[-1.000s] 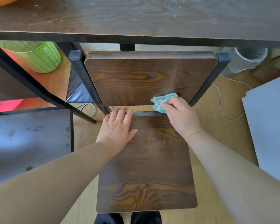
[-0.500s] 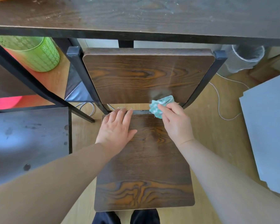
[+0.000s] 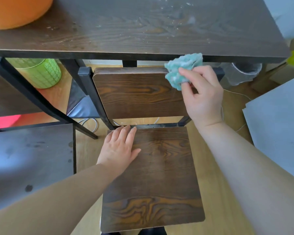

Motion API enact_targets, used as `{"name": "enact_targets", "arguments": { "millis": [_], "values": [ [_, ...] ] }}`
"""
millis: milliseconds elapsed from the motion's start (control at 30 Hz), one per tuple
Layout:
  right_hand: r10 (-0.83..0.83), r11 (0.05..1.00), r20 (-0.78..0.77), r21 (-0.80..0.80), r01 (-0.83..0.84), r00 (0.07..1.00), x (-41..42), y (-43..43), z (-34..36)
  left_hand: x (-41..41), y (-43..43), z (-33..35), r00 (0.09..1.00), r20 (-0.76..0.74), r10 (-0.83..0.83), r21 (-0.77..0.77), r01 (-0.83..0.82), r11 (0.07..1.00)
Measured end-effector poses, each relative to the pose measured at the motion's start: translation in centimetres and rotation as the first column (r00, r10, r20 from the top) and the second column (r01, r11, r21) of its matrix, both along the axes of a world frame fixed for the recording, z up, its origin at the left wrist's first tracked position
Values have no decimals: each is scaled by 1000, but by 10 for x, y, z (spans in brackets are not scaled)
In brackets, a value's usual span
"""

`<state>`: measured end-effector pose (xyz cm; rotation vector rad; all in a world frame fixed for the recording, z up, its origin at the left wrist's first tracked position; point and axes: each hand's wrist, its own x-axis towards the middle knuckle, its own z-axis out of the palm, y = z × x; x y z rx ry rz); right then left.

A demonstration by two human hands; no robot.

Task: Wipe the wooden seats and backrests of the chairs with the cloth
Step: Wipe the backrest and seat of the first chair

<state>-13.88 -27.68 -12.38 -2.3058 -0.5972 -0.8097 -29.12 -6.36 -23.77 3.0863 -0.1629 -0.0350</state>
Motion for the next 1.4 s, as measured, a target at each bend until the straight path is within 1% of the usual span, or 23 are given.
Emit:
{"name": "enact_targets", "arguments": {
  "millis": [100,167,267,367,467,633,700,833,900,967,1067,1167,1333,1400],
  "values": [
    [10,996,-45,-89,-14,999,-4,-2,-18,-2,3,-4,1000,-1,3,9,-3,1000],
    [22,990,-105,-137,-37,994,-10,-5,-38,-3,4,-8,1000,-20,9,11,-9,1000],
    [31,978,-275,-189,-86,961,-24,-9,-76,-4,4,-13,999,-50,20,12,-19,1000],
    [-23,969,-426,-233,-85,905,-39,-14,-115,-4,2,-19,996,-87,27,19,-26,999],
    [-101,968,-517,-248,-36,850,-48,-15,-143,-6,2,-25,993,-115,34,25,-31,999],
    [-152,978,-565,-202,42,811,-54,-9,-148,-8,5,-24,991,-121,49,17,-47,999],
    [-147,985,-556,-161,68,818,-58,-5,-139,-7,7,-19,992,-119,49,17,-47,999],
    [-147,977,-528,52,205,837,-72,7,-101,-4,9,-7,995,-85,54,-7,-55,998],
    [-133,966,-458,139,219,879,-75,16,-74,-2,10,-1,997,-64,54,-9,-54,998],
    [-113,969,-350,169,182,930,-70,25,-46,-1,12,3,998,-37,45,-14,-46,999],
    [-89,978,-229,166,129,969,-51,41,-13,0,17,9,999,-18,28,-12,-29,1000],
    [-75,990,-156,109,93,985,-32,57,3,1,23,11,999,-18,28,-7,-28,1000],
    [-62,998,-134,18,66,989,-28,65,-13,1,28,12,998,-47,37,-11,-38,999],
    [-40,999,-167,-19,38,985,-34,64,-33,0,28,10,997,-66,36,-17,-37,999]
  ]
}}
